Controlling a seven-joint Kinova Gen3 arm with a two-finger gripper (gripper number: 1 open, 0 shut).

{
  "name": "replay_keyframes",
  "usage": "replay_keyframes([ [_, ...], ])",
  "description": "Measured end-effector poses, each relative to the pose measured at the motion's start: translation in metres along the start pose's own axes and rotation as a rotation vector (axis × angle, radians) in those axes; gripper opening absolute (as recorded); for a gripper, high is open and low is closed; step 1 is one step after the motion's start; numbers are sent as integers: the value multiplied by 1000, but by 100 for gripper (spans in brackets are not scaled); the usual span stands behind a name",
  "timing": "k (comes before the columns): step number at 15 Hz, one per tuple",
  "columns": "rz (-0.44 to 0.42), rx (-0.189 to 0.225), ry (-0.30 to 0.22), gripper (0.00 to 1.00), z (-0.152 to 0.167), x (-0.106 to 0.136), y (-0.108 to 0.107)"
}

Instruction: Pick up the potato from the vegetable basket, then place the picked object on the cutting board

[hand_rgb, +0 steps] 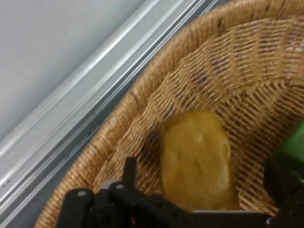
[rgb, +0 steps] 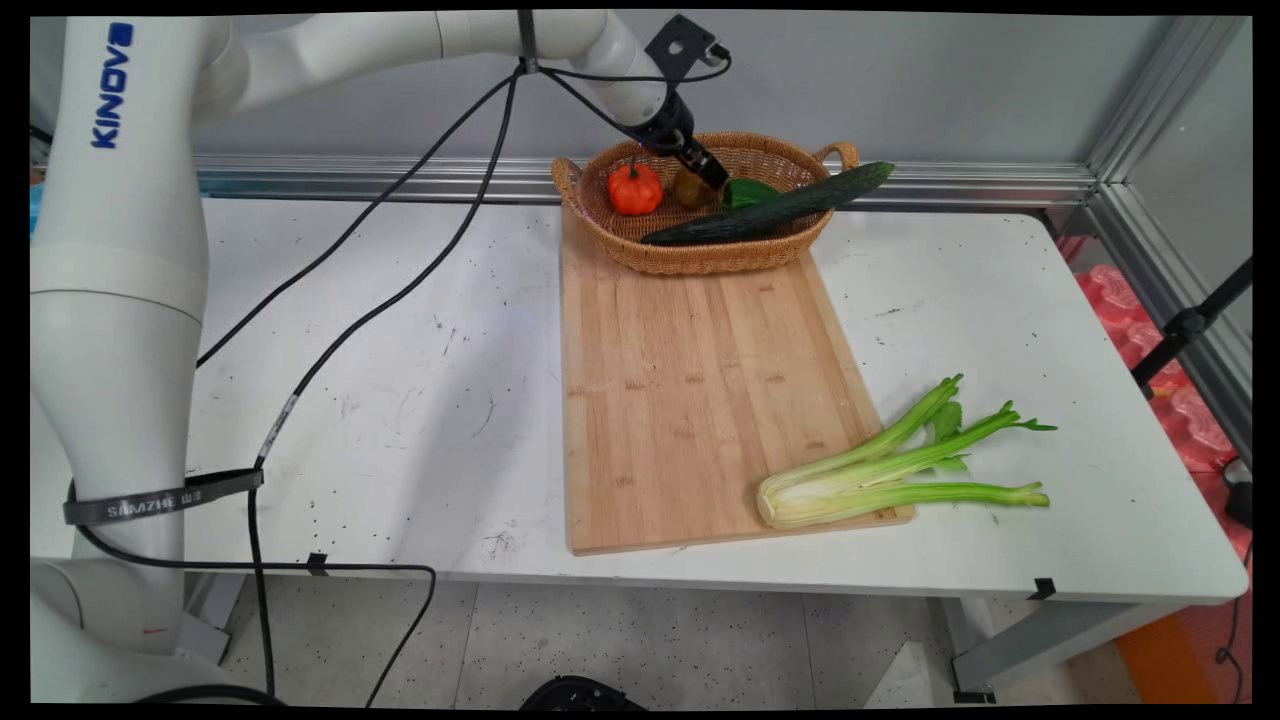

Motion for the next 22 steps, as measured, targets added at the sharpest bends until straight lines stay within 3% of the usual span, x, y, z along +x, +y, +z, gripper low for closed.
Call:
replay_keyframes([
  [5, -25, 16, -14, 100, 4, -5, -2],
  [6, -27, 17, -16, 0, 4, -6, -2],
  [15, -6, -5, -31, 0, 4, -5, 6],
  [22, 111, -8, 16, 0, -14, 31, 24],
])
